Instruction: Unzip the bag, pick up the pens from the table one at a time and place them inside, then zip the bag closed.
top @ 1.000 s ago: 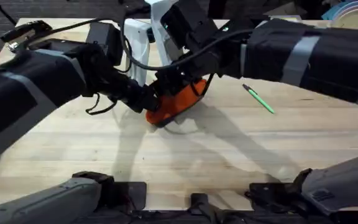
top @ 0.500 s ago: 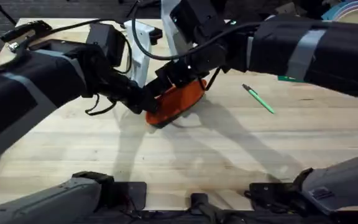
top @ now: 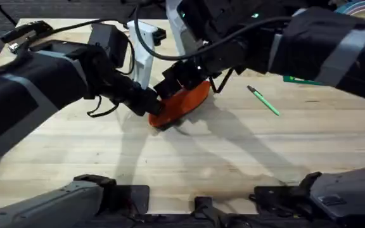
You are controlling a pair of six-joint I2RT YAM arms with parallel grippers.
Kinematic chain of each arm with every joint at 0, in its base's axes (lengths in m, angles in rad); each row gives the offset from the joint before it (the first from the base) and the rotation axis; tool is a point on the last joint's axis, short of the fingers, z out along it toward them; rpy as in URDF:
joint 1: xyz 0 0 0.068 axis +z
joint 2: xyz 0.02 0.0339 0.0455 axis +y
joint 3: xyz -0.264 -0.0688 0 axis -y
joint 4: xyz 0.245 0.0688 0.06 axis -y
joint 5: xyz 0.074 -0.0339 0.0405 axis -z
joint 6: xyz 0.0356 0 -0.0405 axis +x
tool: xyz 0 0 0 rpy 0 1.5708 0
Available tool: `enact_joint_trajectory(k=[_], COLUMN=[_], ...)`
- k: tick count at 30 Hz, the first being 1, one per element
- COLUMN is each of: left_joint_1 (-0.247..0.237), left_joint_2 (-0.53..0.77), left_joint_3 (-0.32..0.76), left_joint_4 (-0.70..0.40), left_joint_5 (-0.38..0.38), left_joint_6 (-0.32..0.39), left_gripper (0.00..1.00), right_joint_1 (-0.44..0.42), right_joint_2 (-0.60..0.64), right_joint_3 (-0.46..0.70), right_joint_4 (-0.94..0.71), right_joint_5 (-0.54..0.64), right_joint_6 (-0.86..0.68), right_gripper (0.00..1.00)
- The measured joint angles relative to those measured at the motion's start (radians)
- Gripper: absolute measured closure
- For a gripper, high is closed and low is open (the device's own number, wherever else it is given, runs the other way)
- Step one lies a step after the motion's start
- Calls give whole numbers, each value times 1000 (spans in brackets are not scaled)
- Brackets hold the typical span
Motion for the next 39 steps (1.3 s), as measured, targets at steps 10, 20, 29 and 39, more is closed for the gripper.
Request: enact_joint_trajectory(k=[10,20,29,39], left_joint_1=[0,-1,-1,1], left_joint_2=[0,0,0,-46], left_joint_3=[0,0,0,0], left_joint_4=[2,3,3,-27], left_joint_5=[0,0,0,6], left_joint_6=[-3,-2,-10,-10], left_gripper=[928,591,8,9], right_joint_1=[-58,-110,-121,-121], right_joint_2=[-57,-125,-150,-152], right_joint_3=[0,1,2,118], right_joint_4=[-47,-55,-58,-144], right_joint_5=[-15,-15,-17,-30], right_joint_6=[-23,-96,-155,-260], right_gripper=[4,4,4,5])
